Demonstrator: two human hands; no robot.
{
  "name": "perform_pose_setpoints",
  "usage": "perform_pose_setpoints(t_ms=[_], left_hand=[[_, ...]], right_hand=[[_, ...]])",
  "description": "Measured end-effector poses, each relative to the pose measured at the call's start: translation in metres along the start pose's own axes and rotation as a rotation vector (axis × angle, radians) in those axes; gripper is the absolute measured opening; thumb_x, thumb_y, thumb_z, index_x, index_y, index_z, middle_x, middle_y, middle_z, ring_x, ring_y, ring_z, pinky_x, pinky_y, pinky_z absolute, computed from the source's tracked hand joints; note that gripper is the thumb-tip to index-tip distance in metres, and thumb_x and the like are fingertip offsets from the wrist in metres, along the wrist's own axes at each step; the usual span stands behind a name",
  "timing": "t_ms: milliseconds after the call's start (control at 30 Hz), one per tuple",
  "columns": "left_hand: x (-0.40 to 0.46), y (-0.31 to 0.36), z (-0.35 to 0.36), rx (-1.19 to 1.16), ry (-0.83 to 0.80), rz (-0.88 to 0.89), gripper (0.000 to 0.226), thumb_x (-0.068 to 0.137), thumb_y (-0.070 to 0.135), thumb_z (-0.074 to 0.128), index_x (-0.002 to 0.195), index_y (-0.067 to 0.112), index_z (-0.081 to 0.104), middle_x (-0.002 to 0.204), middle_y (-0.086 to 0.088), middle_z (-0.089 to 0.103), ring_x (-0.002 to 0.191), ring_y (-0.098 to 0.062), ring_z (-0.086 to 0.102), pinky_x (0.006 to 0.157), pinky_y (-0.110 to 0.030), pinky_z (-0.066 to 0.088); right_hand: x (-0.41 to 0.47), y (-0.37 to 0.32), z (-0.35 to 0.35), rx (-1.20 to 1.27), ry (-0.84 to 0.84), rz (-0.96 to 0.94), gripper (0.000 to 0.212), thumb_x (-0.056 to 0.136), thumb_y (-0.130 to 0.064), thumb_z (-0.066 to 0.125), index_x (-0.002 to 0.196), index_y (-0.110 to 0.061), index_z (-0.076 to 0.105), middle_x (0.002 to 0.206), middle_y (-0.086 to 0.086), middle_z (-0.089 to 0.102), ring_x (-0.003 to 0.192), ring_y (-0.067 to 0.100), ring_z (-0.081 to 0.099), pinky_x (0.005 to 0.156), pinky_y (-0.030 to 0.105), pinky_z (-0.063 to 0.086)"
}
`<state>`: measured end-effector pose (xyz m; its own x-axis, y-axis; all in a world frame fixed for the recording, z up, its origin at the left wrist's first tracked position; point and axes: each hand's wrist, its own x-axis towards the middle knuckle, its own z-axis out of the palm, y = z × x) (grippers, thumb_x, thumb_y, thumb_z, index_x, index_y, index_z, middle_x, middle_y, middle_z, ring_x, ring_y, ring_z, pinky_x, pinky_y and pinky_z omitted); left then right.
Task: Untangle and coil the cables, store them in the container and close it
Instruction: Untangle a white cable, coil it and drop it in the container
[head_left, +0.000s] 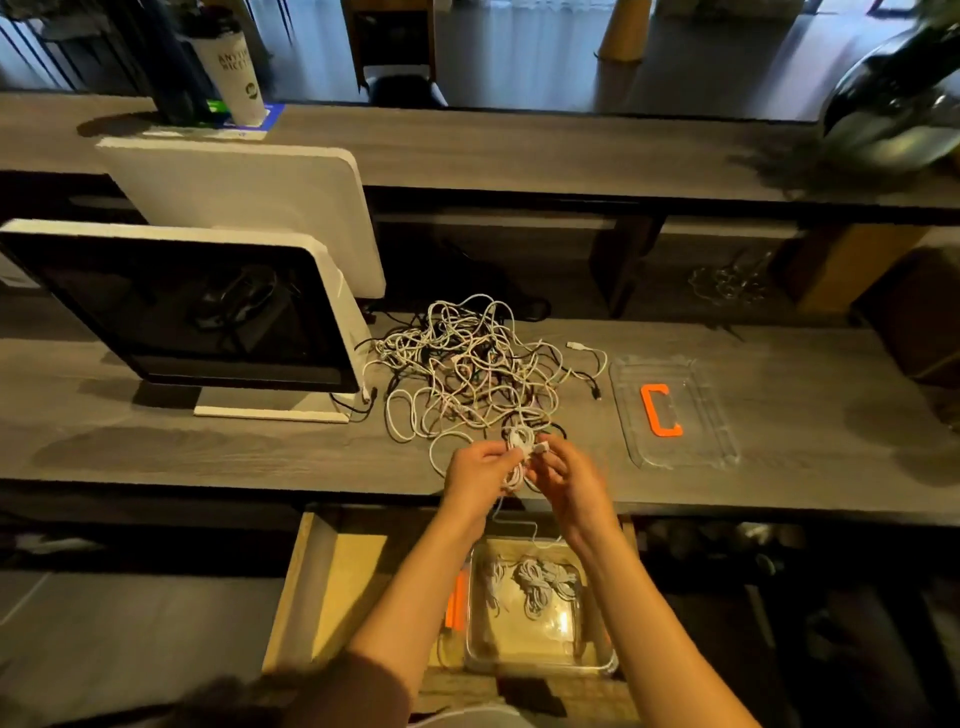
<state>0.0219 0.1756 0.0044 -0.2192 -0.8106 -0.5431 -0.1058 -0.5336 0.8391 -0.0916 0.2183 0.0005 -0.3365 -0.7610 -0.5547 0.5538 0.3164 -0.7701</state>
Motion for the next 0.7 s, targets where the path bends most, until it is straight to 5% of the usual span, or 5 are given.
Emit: perform_pose_setpoints(t_ms=[167,333,533,633,700], left_hand=[[-0.002,-0.067,0.015,0.025,0.030,-0.176,0.010,0.092,0.012,0.068,0.097,0.021,0.067,0.091,0.000,0.072,0.083,-0.012,0.067,0.063,-0.024,0.049],[-0.007,-0.119,0.018,0.077,0.011,-0.273,0.022,0.094,0.004,0.062,0.086,0.024,0.068,0.083,0.004,0.073,0.082,-0.014,0.068,0.069,-0.026,0.053],[-0.002,-0.166,0.015,-0.019,0.042,-0.451,0.015,0.102,0.024,0.054,0.109,0.021,0.066,0.112,-0.004,0.070,0.105,-0.020,0.065,0.079,-0.035,0.055],[0.003,-0.172,0.020,-0.112,0.083,-0.479,0.020,0.105,0.032,0.046,0.111,0.024,0.063,0.099,0.012,0.068,0.089,-0.002,0.062,0.074,-0.025,0.049],[0.008,-0.176,0.022,-0.138,0.087,-0.504,0.030,0.105,0.038,0.043,0.129,0.026,0.055,0.109,0.015,0.058,0.099,-0.001,0.054,0.090,-0.027,0.043]], right_hand=[[-0.001,0.050,-0.027,-0.143,0.165,0.101,0.022,0.095,-0.021,0.058,0.095,-0.006,0.074,0.087,0.014,0.074,0.078,0.023,0.067,0.068,0.032,0.051],[-0.015,0.094,-0.044,-0.214,0.252,0.101,0.022,0.101,-0.026,0.053,0.095,-0.018,0.072,0.091,0.005,0.075,0.089,0.018,0.071,0.073,0.030,0.054],[-0.002,0.143,-0.062,-0.151,0.290,0.268,0.032,0.104,-0.032,0.046,0.108,-0.012,0.071,0.099,0.008,0.077,0.092,0.021,0.073,0.076,0.034,0.057],[0.009,0.158,-0.066,-0.100,0.302,0.322,0.037,0.105,-0.036,0.043,0.115,-0.012,0.068,0.103,0.008,0.076,0.100,0.024,0.071,0.091,0.042,0.056],[0.017,0.167,-0.070,-0.058,0.265,0.354,0.042,0.106,-0.040,0.037,0.119,-0.013,0.067,0.110,0.007,0.075,0.109,0.023,0.068,0.105,0.046,0.048]])
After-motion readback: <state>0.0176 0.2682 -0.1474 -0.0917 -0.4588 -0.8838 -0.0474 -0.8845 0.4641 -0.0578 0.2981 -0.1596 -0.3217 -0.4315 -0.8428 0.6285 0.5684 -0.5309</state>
